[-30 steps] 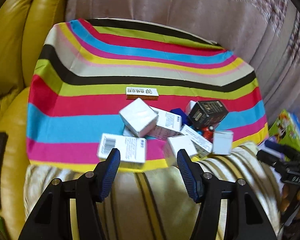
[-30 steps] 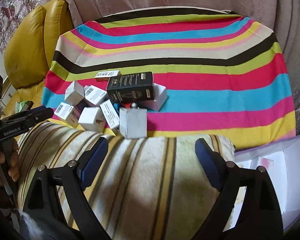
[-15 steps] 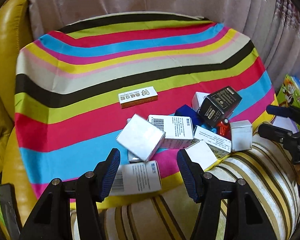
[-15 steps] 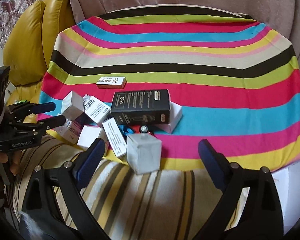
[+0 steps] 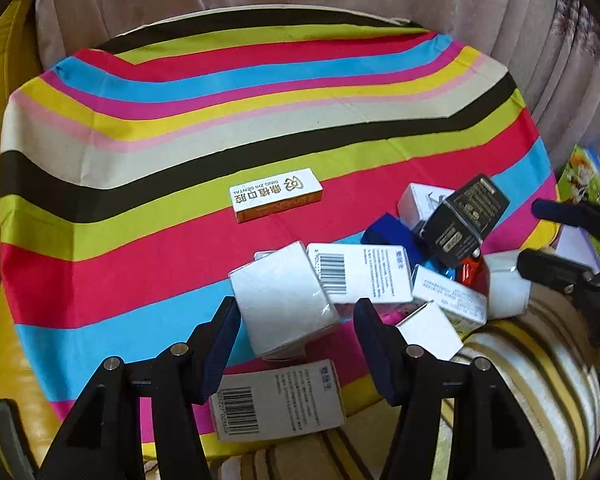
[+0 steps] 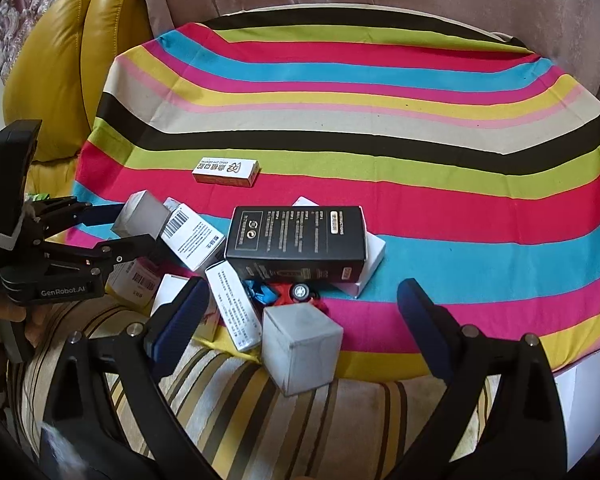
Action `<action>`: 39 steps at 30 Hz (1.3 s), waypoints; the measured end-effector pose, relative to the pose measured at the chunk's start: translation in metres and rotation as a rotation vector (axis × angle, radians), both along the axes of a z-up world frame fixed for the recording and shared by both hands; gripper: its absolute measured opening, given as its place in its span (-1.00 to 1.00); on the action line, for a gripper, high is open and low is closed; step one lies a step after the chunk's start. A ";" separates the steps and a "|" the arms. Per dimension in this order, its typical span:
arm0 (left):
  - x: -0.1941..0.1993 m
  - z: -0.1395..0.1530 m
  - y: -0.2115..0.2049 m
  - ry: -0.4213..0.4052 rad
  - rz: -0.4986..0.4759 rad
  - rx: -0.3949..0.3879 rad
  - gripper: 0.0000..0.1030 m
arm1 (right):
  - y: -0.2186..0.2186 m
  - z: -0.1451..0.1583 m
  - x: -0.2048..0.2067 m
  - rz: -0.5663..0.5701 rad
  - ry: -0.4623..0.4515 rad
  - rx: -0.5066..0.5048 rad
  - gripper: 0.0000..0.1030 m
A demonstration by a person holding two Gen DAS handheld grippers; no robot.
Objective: Organize rigid objects
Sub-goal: 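Grasp the black box with the right tool while the left tool grasps the silver-white box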
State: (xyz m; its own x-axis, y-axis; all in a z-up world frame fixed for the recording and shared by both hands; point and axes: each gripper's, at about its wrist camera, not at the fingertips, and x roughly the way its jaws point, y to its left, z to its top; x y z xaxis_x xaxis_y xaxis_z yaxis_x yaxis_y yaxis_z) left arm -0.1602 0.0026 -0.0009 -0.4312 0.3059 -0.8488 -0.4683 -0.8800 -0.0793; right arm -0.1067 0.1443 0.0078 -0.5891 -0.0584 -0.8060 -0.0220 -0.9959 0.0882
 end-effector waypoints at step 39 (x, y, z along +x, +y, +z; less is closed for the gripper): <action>0.081 0.023 -0.014 0.093 0.375 0.347 -0.19 | -0.011 -0.015 -0.025 -0.038 0.036 0.029 0.67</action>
State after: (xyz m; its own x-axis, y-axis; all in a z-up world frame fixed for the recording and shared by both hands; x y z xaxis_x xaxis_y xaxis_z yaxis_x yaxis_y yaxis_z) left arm -0.0794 -0.0118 0.0224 -0.6338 0.3722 -0.6780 -0.1446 -0.9182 -0.3689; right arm -0.1314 0.1333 -0.0073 -0.6188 -0.0130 -0.7854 -0.0567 -0.9965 0.0612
